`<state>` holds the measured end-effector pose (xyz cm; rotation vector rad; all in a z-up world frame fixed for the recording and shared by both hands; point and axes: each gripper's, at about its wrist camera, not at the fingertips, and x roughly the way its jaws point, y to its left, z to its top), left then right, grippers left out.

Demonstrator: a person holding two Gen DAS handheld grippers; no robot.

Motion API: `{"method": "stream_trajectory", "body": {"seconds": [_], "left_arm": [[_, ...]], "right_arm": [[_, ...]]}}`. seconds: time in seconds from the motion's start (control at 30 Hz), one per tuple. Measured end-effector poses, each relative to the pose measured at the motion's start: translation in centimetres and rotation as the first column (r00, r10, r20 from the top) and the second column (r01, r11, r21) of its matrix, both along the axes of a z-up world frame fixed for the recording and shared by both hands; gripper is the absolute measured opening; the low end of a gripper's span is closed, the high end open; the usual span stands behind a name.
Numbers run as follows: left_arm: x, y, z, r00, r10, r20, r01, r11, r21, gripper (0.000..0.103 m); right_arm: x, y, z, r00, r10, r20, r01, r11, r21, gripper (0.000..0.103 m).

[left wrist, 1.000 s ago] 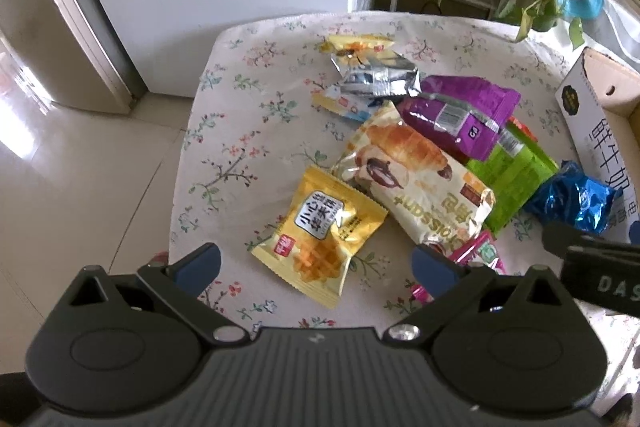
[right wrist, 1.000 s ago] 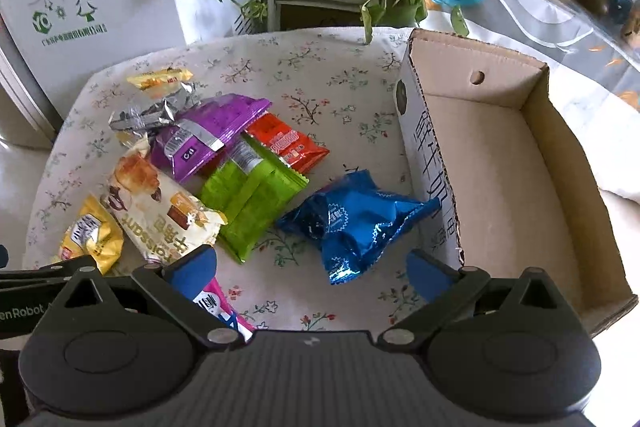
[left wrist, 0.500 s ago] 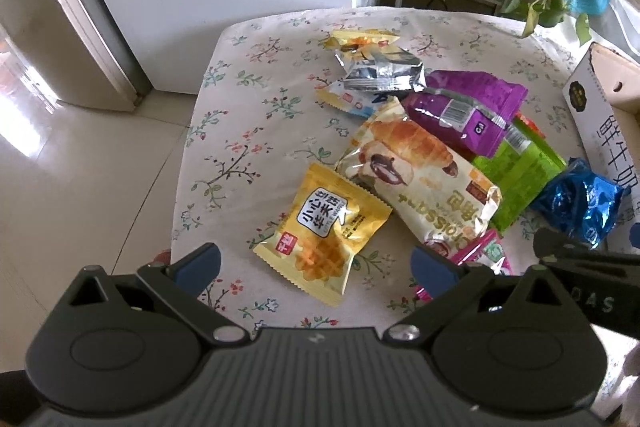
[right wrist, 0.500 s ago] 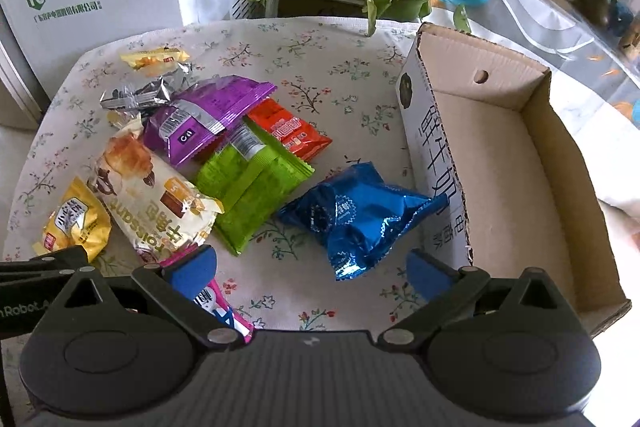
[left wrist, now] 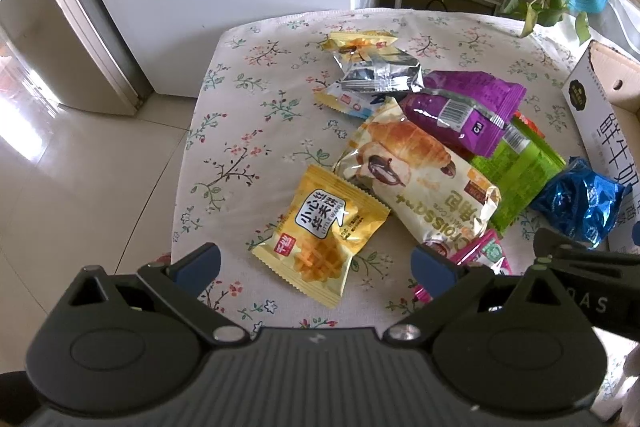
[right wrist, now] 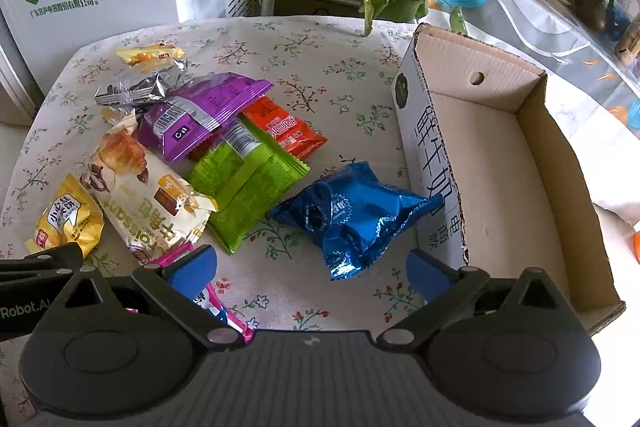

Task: Organize snacks
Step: 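Move both tools toward the snack pile, right tool over the blue foil pack, then close the right gripper on the blue foil pack while the left gripper grasps the pink pack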

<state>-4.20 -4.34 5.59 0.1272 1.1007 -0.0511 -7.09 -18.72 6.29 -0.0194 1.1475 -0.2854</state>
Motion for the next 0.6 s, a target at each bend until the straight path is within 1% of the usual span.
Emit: {"method": "stream_trajectory", "body": {"seconds": [0.4, 0.5, 0.6], "left_arm": [[0.0, 0.2, -0.2, 1.000, 0.000, -0.005, 0.000, 1.000, -0.006, 0.100], [0.0, 0.3, -0.2, 1.000, -0.007, -0.012, 0.007, 1.000, -0.030, 0.100], [-0.1, 0.1, -0.4, 1.000, -0.018, -0.021, 0.018, 0.999, -0.036, 0.100]], "right_arm": [[0.0, 0.0, -0.2, 1.000, 0.000, -0.004, 0.000, 1.000, 0.005, 0.102], [0.0, -0.5, -0.2, 1.000, -0.004, -0.013, 0.004, 0.999, 0.042, 0.102], [-0.2, -2.1, 0.3, 0.999, -0.033, -0.003, 0.033, 0.989, 0.141, 0.103]]}}
